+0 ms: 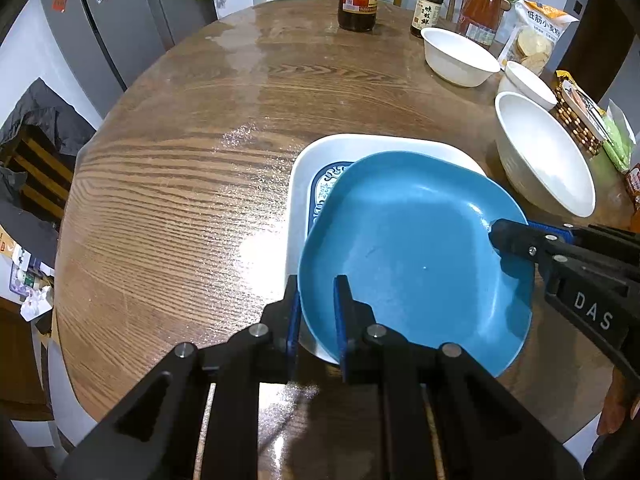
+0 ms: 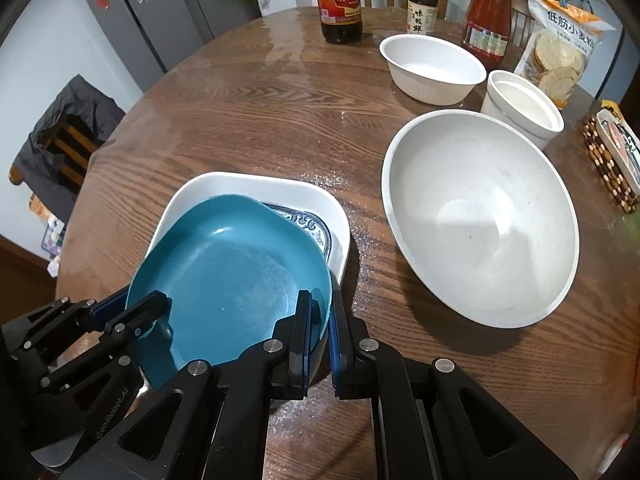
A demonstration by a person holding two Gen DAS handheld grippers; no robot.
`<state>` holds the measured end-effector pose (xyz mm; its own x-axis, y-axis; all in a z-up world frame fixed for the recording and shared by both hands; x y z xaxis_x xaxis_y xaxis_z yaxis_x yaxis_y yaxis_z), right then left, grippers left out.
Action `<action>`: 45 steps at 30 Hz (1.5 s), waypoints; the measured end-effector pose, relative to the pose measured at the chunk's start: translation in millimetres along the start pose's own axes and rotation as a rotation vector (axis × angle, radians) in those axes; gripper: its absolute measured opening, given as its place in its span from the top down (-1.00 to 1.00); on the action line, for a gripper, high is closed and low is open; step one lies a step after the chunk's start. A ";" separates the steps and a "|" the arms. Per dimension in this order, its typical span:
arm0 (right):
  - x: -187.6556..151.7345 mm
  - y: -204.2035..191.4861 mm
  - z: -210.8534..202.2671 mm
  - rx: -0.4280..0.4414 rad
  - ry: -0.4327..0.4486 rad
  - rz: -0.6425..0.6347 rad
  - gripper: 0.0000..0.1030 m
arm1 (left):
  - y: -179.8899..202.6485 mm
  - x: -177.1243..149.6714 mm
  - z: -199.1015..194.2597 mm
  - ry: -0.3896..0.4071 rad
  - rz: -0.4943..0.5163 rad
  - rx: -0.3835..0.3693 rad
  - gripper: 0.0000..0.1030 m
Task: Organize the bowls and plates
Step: 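Carry the teal dish with the left gripper over the stacked plates, then lower the teal dish onto the plates and open the left gripper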
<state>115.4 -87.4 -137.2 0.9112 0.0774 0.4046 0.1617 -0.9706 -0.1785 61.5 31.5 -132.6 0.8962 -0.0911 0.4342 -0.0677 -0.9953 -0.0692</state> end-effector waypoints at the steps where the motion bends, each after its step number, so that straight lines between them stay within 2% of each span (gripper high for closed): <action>1: 0.3 0.3 0.1 -0.001 0.001 0.001 0.82 | 0.1 0.0 0.7 -0.001 -0.002 -0.004 0.70; 10: 3.6 3.8 3.1 -0.011 0.004 0.009 0.82 | 1.7 3.3 5.6 -0.004 0.008 -0.011 0.69; 13: 2.7 1.8 7.2 0.013 -0.009 0.019 0.82 | -3.9 8.2 8.5 0.000 0.004 0.010 0.69; 20: 10.0 -8.6 12.1 0.010 0.008 -0.003 0.82 | -18.5 20.3 14.2 -0.001 -0.008 0.034 0.69; 36: 36.5 -13.8 22.9 -0.045 0.051 -0.009 0.82 | -27.9 41.9 25.0 0.023 0.016 0.065 0.68; 45: 37.0 -14.2 22.5 -0.065 0.051 -0.002 0.82 | -29.2 44.3 24.0 0.020 0.028 0.060 0.69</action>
<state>155.3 -65.6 -139.9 0.8903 0.0693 0.4500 0.1371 -0.9833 -0.1197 113.7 57.3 -132.9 0.8851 -0.1204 0.4496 -0.0659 -0.9886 -0.1351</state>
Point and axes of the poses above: each gripper's, at about its wrist camera, not at the fingertips, and z roughly the way its jaws point, y to its right, x to its top, the point moved 10 cm from there along z, roughly the way its jaws point, and after that the axes turned 9 degrees about z, right-handed, at the moved point
